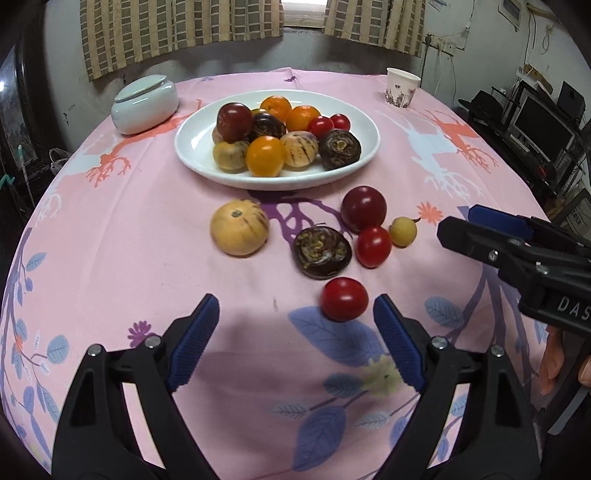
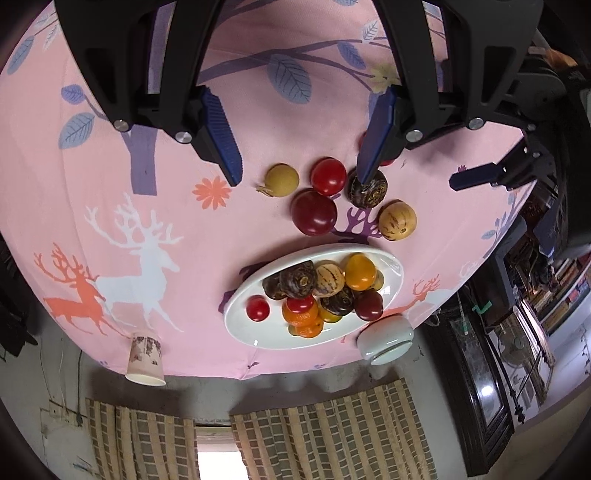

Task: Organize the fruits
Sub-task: 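Grasp a red tomato with the left tool, then grasp a red cherry tomato with the right tool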

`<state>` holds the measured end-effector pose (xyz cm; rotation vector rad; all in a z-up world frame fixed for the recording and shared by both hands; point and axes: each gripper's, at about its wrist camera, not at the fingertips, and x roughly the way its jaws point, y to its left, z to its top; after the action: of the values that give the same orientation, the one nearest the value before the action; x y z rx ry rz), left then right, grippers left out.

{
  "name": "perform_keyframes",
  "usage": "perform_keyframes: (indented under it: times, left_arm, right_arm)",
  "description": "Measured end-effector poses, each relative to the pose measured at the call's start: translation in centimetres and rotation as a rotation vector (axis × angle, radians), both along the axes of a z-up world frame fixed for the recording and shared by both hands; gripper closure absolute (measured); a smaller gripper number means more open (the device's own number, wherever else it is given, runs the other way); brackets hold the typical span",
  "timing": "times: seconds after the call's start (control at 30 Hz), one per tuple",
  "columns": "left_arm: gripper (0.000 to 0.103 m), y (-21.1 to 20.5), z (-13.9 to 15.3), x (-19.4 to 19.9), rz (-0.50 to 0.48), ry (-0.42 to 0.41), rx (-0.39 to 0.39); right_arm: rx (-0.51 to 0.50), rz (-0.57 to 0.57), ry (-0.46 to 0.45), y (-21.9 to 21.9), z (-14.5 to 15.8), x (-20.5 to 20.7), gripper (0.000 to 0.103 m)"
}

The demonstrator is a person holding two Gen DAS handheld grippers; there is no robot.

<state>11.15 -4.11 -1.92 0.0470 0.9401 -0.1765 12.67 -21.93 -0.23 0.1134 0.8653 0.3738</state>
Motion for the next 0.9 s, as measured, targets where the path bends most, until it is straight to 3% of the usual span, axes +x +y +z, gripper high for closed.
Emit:
perform_keyframes:
  times: [0.13, 0.23, 0.3, 0.37, 0.47, 0.53, 0.57, 0.9]
  left_arm:
    - [0.017, -1.3, -0.6, 0.5, -0.016, 0.023, 0.005]
    - [0.032, -2.0, -1.2, 1.0, -0.025, 0.036, 0.006]
    - [0.049, -2.1, -1.9, 1.6, -0.021, 0.074, -0.018]
    - [0.049, -1.9, -2.5, 2.1, -0.017, 0.117, -0.048]
    - [0.05, -2.2, -2.6, 1.9, -0.023, 0.096, -0.032]
    - [0.057, -2.2, -2.7, 1.9, -0.03, 0.092, -0.048]
    - [0.071, -2.2, -2.7, 1.9, -0.036, 0.086, -0.058]
    - [0.071, -0.2, -1.7, 0.5, -0.053, 0.085, -0.064]
  right_arm:
    - [0.003, -0.008, -0.008, -0.6, -0.1, 0.2, 0.038]
    - [0.009, -0.011, -0.01, -0.9, -0.1, 0.2, 0.038]
    - [0.008, -0.014, -0.007, -1.0, -0.2, 0.2, 0.038]
    - [0.003, -0.009, -0.007, -0.9, -0.3, 0.2, 0.038]
    - [-0.003, 0.0, -0.001, -0.6, -0.4, 0.2, 0.038]
    - [-0.016, 0.008, 0.0, -0.3, -0.6, 0.1, 0.038]
    - [-0.024, 0.009, -0.001, -0.1, -0.7, 0.1, 0.038]
    - [-0.091, 0.037, 0.027, 1.5, -2.3, 0.2, 0.038]
